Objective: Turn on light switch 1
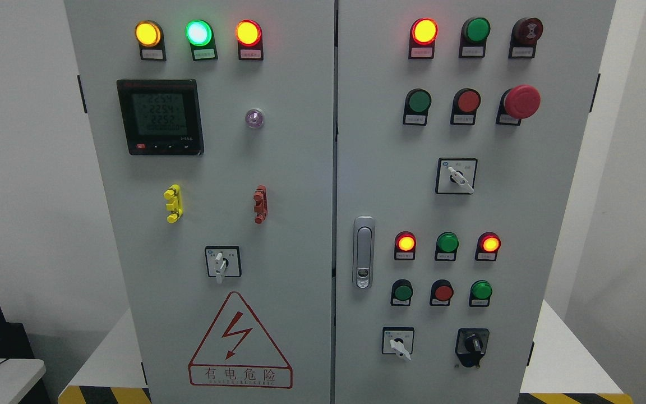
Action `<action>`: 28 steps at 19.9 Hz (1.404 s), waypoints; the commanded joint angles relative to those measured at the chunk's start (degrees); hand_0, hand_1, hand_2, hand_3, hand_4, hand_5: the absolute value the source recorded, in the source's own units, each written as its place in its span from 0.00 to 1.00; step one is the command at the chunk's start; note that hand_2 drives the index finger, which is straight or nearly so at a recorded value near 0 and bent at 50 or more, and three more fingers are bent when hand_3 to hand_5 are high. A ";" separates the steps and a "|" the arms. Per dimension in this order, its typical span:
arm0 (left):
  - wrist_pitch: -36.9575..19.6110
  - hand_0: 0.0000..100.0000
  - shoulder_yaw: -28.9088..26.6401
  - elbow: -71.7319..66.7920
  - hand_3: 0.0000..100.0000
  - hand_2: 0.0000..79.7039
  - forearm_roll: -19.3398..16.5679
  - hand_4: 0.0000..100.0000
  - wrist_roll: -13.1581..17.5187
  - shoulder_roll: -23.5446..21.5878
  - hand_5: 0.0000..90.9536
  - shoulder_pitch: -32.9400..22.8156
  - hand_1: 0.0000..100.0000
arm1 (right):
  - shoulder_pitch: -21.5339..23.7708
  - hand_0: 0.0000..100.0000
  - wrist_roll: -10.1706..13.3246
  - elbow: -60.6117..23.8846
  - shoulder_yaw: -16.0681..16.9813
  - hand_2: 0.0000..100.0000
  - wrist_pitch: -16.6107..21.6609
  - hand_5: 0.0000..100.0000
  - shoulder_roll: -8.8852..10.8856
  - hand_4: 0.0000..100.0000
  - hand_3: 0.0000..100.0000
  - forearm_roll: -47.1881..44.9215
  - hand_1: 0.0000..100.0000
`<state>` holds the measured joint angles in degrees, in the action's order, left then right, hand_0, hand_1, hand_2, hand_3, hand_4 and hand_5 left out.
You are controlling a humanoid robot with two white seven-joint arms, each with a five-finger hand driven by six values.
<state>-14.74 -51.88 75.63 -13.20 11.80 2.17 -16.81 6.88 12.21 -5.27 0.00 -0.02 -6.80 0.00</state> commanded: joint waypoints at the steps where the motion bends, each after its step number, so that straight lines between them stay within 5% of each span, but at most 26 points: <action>1: -1.60 0.36 -2.79 24.38 0.53 0.37 0.72 0.62 2.35 0.12 0.31 0.28 0.20 | -0.02 0.12 0.01 0.00 -1.32 0.00 0.02 0.00 0.03 0.00 0.00 0.26 0.39; 8: -6.53 0.36 0.55 30.36 0.59 0.47 0.54 0.64 2.18 0.47 0.34 2.75 0.19 | 0.07 0.12 0.01 0.00 -1.32 0.00 0.02 0.00 -0.06 0.00 0.00 0.26 0.39; 17: -6.97 0.35 14.86 35.55 0.62 0.52 -0.25 0.66 1.65 0.11 0.36 6.17 0.22 | -0.02 0.12 0.01 0.00 -1.32 0.00 0.02 0.00 0.03 0.00 0.00 0.26 0.39; 24: -6.35 0.36 25.77 35.37 0.68 0.54 -0.25 0.72 -1.42 0.38 0.68 9.51 0.26 | -0.02 0.12 0.01 0.00 -1.32 0.00 0.02 0.00 0.03 0.00 0.00 0.26 0.39; 28: -5.83 0.33 32.44 35.37 0.68 0.54 -0.25 0.72 -4.40 0.64 0.70 10.39 0.29 | -0.02 0.12 0.01 0.00 -1.32 0.00 0.02 0.00 -0.06 0.00 0.00 0.26 0.39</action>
<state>-21.16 -34.41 107.36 -13.41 9.34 2.31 -8.18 6.87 12.21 -5.27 0.00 -0.02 -6.80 0.00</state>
